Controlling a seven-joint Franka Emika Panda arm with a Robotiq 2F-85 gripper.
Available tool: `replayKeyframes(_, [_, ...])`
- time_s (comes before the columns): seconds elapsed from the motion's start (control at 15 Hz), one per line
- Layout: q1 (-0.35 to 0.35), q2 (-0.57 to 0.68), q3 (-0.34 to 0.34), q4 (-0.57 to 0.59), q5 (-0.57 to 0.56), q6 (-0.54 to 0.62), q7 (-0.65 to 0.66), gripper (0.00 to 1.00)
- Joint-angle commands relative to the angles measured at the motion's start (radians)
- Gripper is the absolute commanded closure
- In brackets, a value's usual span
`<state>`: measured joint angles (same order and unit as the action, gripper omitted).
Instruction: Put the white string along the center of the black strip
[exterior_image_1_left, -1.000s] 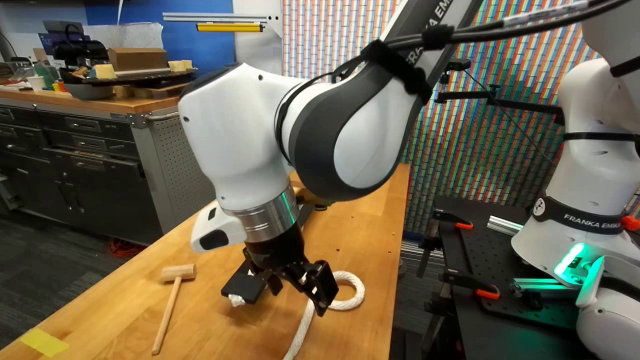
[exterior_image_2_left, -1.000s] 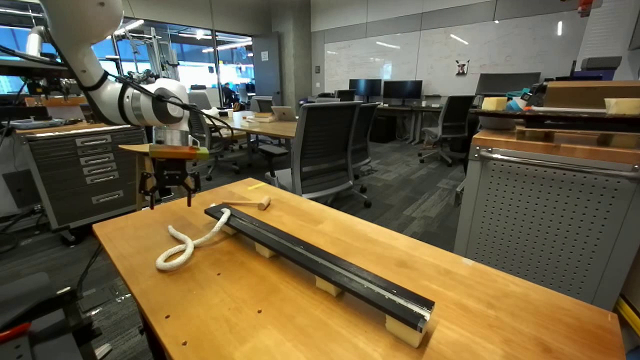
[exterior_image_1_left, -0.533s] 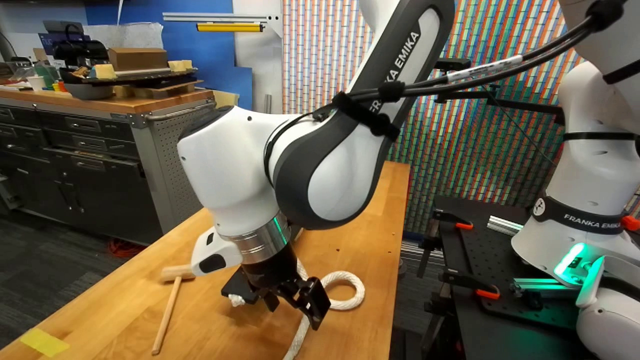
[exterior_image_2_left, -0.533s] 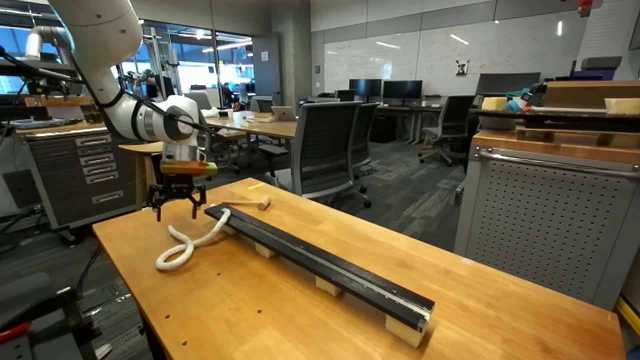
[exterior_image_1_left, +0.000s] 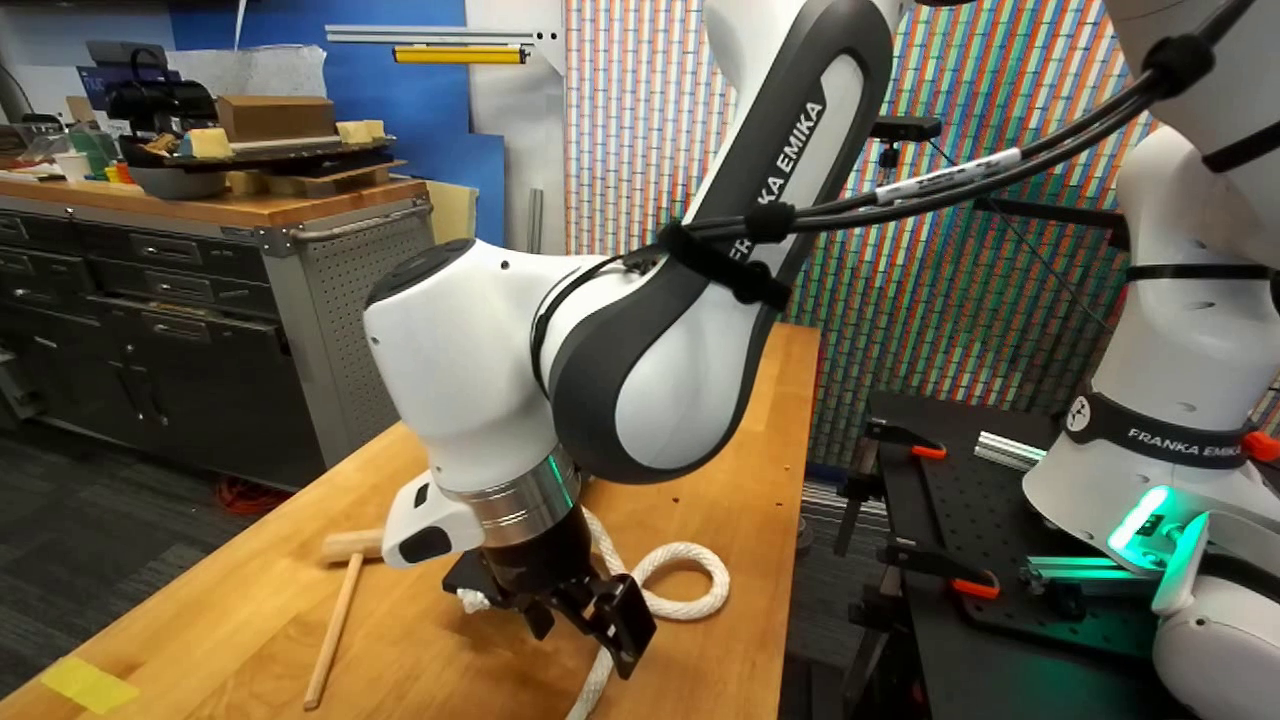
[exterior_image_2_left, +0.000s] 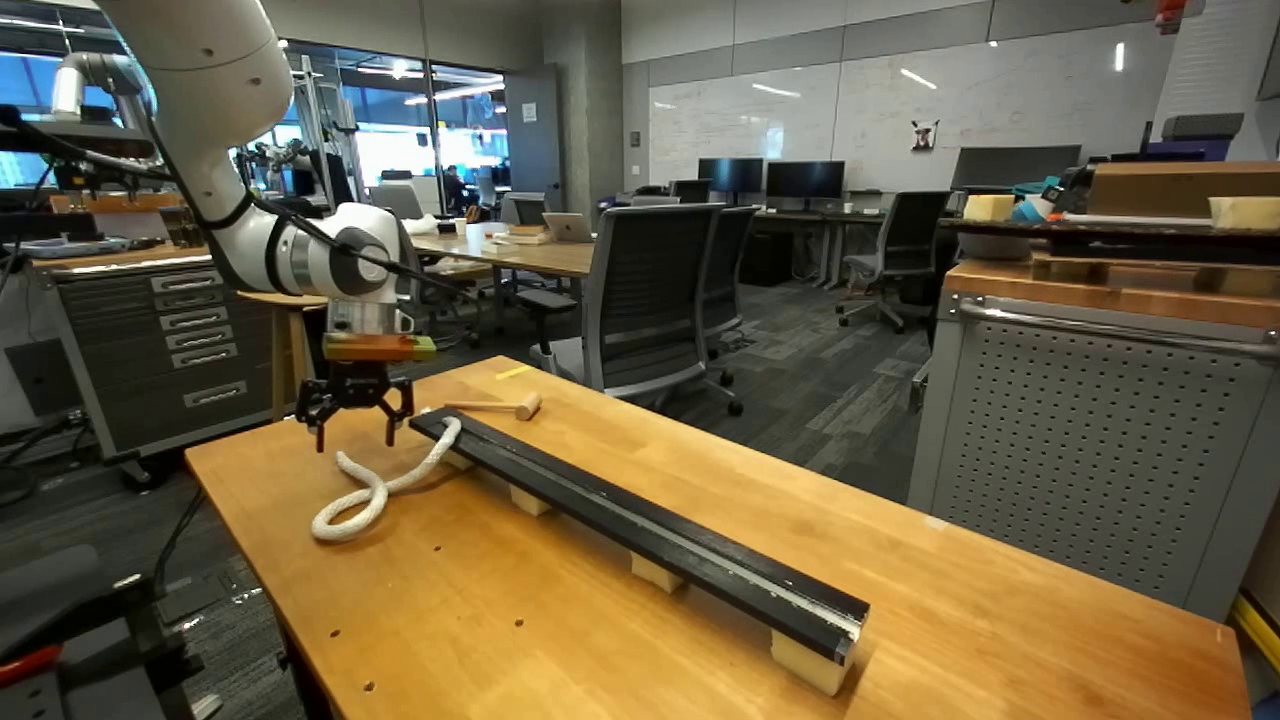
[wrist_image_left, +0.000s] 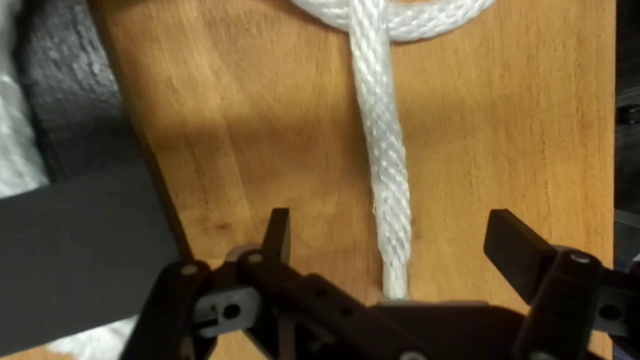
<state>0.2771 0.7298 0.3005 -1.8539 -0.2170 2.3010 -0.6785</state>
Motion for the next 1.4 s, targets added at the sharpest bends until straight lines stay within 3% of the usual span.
replayKeyframes(0.0, [0.005, 0.003, -0.005, -0.011, -0.017, 0.027, 0.035, 0.0])
replayKeyframes(0.47, [-0.003, 0.06, 0.003, 0.008, -0.001, 0.018, 0.065, 0.01])
replayKeyframes(0.53, [-0.005, 0.065, 0.005, 0.011, 0.002, 0.019, 0.069, 0.21])
replayKeyframes(0.73, [-0.009, 0.06, 0.005, 0.015, 0.004, 0.029, 0.089, 0.37])
replayKeyframes(1.27, [-0.025, 0.046, 0.008, -0.007, 0.014, 0.083, 0.156, 1.0])
replayKeyframes(1.33, [-0.036, 0.039, 0.014, -0.013, 0.032, 0.085, 0.167, 1.0])
